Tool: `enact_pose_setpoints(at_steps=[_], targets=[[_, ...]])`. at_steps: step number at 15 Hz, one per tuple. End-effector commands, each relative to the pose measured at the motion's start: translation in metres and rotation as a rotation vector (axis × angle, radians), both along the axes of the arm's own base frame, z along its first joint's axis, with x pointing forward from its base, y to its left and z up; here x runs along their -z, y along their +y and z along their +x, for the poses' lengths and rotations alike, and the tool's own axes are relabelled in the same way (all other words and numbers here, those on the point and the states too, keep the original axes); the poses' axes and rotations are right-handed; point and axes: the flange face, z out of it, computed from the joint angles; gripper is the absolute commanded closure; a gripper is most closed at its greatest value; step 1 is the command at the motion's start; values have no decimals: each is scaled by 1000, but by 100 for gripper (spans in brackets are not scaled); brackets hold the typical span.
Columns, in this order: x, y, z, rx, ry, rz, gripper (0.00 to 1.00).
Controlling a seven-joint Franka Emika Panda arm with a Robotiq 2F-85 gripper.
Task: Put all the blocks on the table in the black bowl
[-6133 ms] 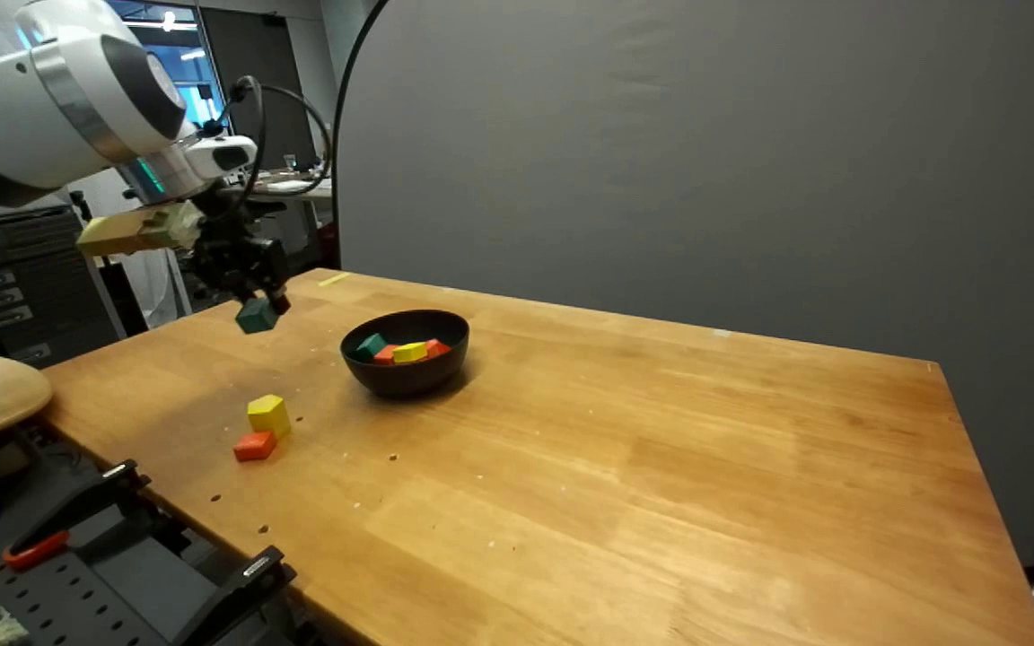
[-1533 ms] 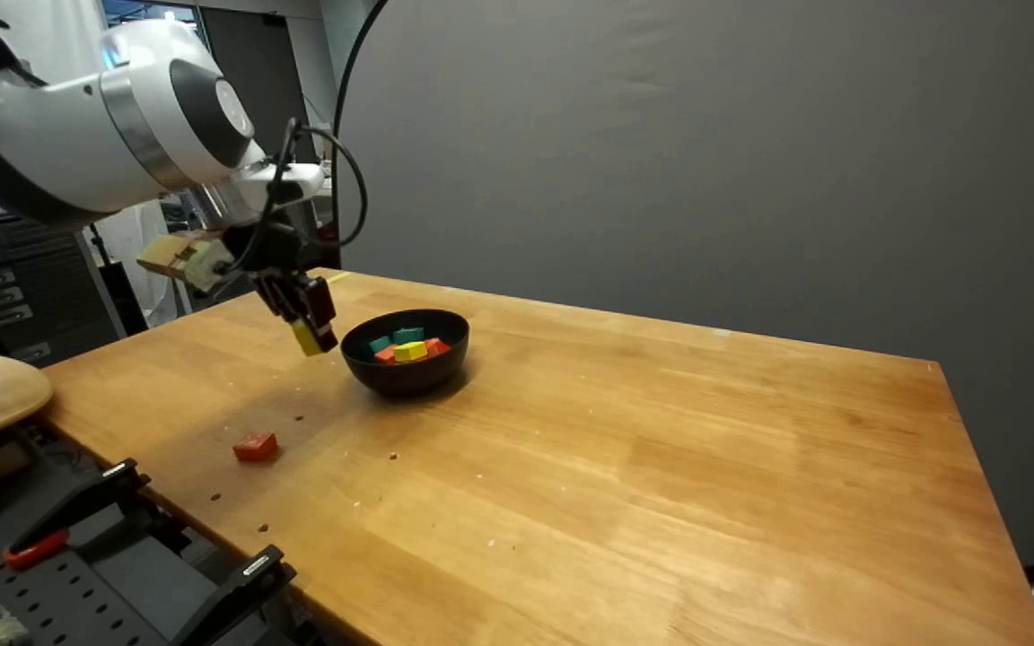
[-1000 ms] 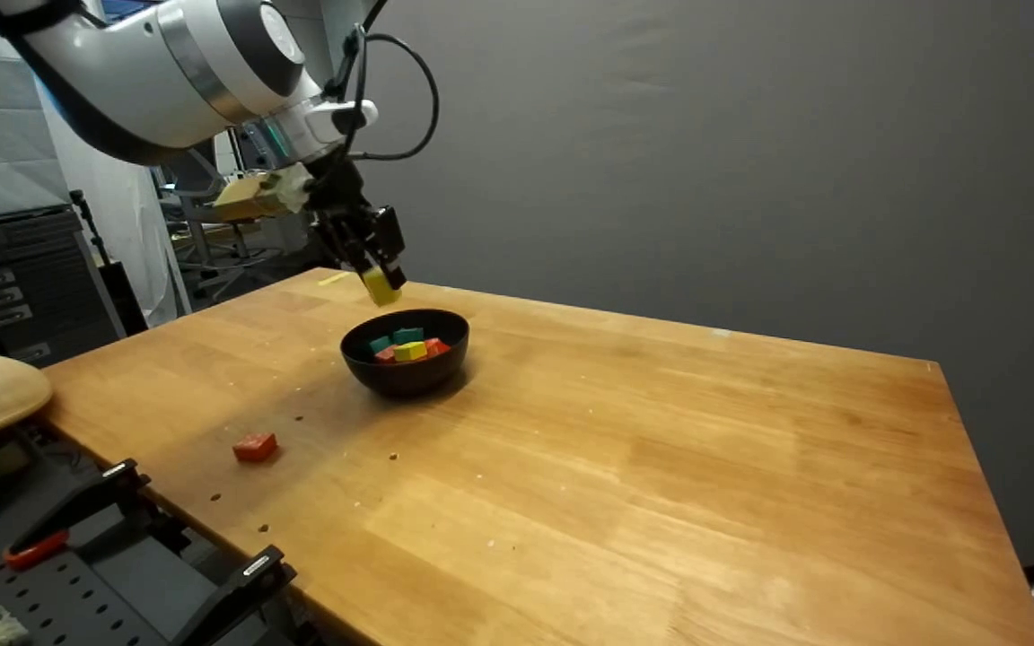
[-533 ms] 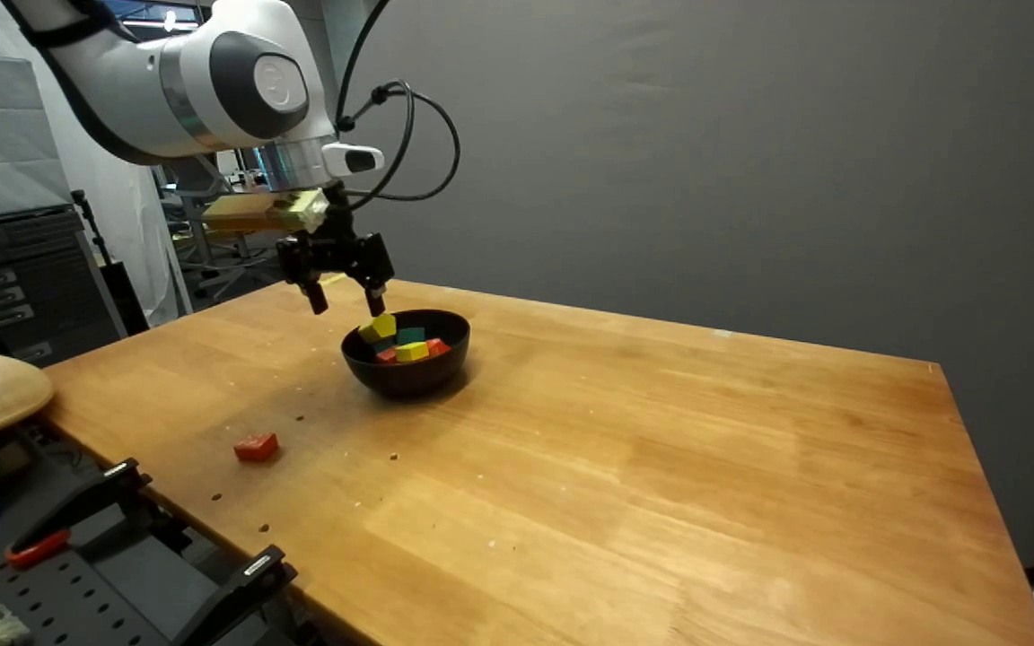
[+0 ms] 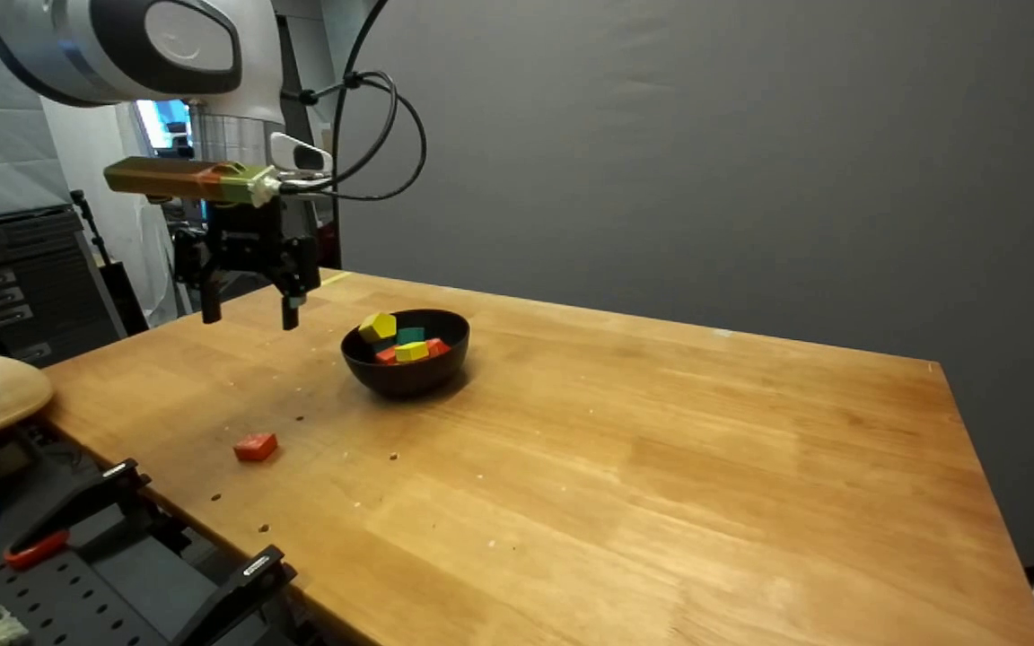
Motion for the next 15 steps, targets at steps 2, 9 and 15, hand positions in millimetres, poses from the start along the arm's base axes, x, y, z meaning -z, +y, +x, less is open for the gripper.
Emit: enact_pose_setpoints(at_steps=[2,9,15], targets=[[-14,-5,-8,12,13,-10,0],[25,-9,-36,74,15,19,0],[72,-9,-29,289,-65,-103,0]])
